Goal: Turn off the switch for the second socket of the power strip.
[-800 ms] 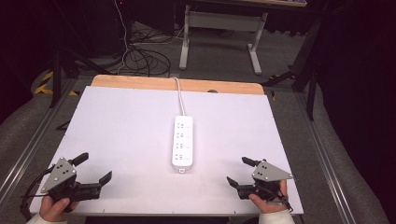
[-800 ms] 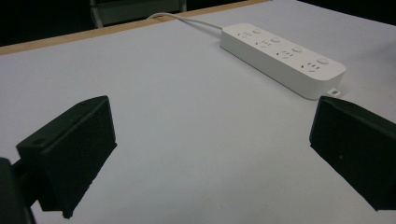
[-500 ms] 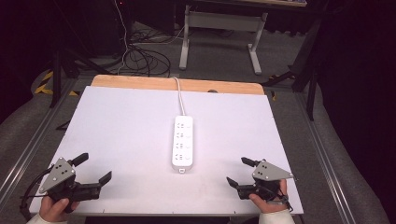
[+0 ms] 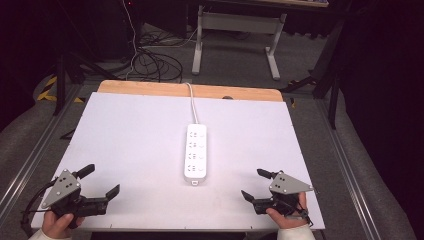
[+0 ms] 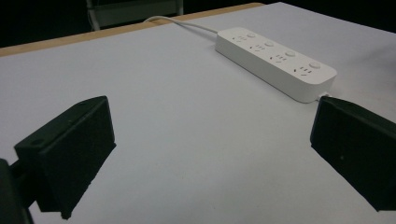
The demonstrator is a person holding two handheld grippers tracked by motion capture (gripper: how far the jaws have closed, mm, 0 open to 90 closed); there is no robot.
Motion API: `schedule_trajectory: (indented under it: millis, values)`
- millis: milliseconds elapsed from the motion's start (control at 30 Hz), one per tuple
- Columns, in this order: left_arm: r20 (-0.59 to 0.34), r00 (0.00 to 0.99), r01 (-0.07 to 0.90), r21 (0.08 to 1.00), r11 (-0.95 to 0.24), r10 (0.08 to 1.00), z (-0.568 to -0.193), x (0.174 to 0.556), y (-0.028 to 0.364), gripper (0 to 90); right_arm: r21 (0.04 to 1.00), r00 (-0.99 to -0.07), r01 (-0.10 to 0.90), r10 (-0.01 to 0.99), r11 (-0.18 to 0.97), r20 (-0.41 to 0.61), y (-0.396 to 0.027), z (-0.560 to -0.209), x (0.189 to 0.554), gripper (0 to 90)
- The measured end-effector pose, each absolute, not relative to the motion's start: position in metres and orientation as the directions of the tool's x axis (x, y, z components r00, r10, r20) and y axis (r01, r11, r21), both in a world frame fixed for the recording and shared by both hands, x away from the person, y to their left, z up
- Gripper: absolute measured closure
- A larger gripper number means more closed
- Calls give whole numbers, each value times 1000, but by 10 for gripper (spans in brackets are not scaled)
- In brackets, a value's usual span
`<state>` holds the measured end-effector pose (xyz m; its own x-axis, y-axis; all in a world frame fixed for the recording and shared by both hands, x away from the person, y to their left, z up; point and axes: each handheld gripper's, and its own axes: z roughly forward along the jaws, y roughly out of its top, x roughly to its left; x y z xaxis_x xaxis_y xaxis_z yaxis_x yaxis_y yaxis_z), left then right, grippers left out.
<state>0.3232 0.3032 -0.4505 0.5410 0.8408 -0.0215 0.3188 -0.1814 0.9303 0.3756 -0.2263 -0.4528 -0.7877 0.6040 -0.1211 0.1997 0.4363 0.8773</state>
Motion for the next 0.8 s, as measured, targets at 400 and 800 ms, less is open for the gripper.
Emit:
schedule_trajectory:
  millis: [400,800]
  values:
    - [4,521,319,927,-199,854,-451,324,305,6,872,-791,196,598,449,-130,-225,-442,377,153]
    - [18,525,320,922,-217,851,-451,325,302,6,879,-806,196,582,434,-107,-211,-422,392,153]
